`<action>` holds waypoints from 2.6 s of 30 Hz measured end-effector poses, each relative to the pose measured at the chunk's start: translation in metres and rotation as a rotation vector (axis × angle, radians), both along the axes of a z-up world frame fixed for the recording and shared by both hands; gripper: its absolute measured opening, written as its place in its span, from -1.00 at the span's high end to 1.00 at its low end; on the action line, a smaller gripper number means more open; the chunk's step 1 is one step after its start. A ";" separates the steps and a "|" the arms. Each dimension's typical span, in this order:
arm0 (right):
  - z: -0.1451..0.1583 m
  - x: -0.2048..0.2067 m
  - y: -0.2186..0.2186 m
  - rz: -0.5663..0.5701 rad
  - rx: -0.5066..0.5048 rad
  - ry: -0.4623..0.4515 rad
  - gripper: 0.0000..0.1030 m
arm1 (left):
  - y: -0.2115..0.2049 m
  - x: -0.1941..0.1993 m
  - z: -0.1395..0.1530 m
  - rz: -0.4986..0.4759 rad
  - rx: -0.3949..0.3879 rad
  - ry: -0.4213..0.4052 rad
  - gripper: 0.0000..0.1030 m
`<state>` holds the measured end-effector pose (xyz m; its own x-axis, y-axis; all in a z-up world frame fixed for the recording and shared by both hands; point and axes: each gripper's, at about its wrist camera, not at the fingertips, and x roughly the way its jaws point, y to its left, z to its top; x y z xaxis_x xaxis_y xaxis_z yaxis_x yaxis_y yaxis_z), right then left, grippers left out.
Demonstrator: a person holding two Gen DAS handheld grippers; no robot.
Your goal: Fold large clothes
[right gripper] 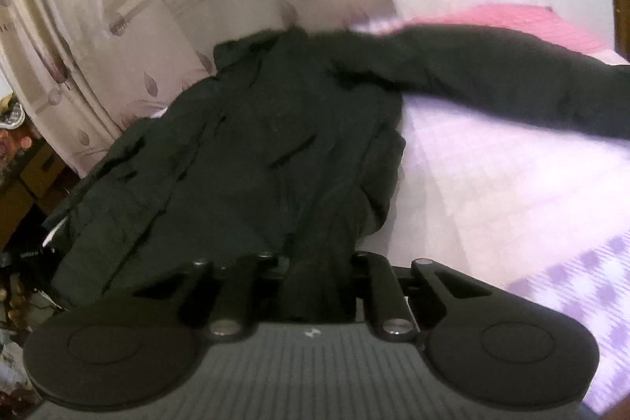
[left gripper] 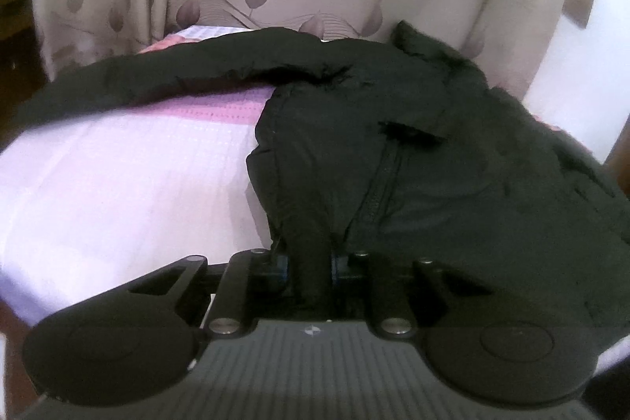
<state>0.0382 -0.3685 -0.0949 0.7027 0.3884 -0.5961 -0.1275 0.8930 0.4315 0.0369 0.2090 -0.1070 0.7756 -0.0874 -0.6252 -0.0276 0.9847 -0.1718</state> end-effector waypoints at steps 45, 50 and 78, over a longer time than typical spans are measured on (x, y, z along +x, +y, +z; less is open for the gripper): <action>-0.052 0.050 -0.255 -0.827 0.306 -0.076 -0.45 | -0.108 0.169 -0.013 0.022 0.042 -0.195 -1.00; -0.051 0.070 -0.264 -0.849 0.287 0.023 0.67 | -0.090 0.172 -0.017 0.068 -0.081 -0.162 -1.00; 0.037 0.340 0.244 0.077 0.513 -0.034 0.69 | -0.046 0.142 -0.016 0.226 -0.380 -0.319 -1.00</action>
<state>0.3785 -0.1242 -0.0582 0.6761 0.6760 -0.2931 -0.2062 0.5555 0.8055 0.1787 0.1631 -0.1231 0.9472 -0.0701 -0.3130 -0.1201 0.8272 -0.5489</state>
